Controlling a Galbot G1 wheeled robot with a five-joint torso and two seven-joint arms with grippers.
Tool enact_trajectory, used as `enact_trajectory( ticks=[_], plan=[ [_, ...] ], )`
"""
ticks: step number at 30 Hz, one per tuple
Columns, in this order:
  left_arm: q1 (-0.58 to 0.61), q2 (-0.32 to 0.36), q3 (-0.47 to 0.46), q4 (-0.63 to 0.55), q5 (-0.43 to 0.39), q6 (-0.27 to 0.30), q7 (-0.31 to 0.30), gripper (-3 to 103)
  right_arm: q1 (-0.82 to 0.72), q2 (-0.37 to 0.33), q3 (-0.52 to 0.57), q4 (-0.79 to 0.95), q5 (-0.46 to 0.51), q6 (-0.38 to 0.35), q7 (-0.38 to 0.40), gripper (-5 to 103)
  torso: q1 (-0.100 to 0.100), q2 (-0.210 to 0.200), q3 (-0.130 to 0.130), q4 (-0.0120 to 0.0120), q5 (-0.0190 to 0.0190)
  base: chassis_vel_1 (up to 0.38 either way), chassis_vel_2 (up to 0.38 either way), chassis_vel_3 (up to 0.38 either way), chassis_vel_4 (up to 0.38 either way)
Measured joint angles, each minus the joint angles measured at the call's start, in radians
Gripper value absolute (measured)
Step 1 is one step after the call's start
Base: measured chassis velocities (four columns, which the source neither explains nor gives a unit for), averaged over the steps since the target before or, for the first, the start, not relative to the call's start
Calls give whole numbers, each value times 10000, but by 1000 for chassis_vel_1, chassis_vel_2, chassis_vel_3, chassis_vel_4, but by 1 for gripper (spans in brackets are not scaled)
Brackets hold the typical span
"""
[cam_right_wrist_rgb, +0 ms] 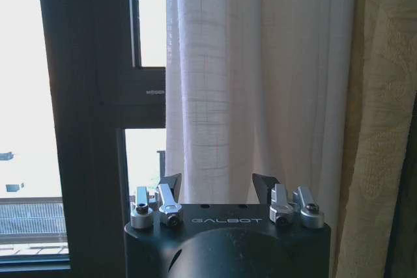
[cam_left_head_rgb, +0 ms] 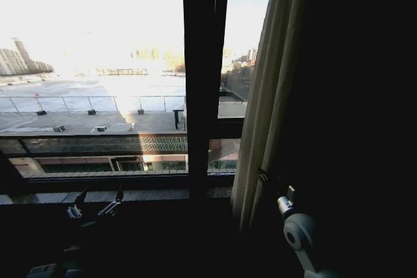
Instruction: Open the curtains by pulling them apart, changing their state from closed to fully open.
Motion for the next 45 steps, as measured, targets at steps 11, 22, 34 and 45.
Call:
enact_trajectory(
  ticks=[11,22,34,45],
  plan=[
    [131,131,-6,0,-130,175,3,100,-1064,471,-356,573,-1702,1018,-781,98,0,0,0,2,2,0,0,0,0],
    [228,145,10,0,-141,215,48,100,-1216,491,-377,574,-1913,998,-880,100,0,0,0,0,3,79,80,-83,-71],
    [243,148,-19,0,-134,121,59,100,-1219,507,-491,499,-2210,988,-1019,100,0,-1,0,0,1,269,278,-275,-274],
    [315,72,-39,0,-100,-125,260,100,-1013,437,-398,371,-2326,989,-1201,100,-1,0,0,1,2,357,349,-373,-340]
  ],
)
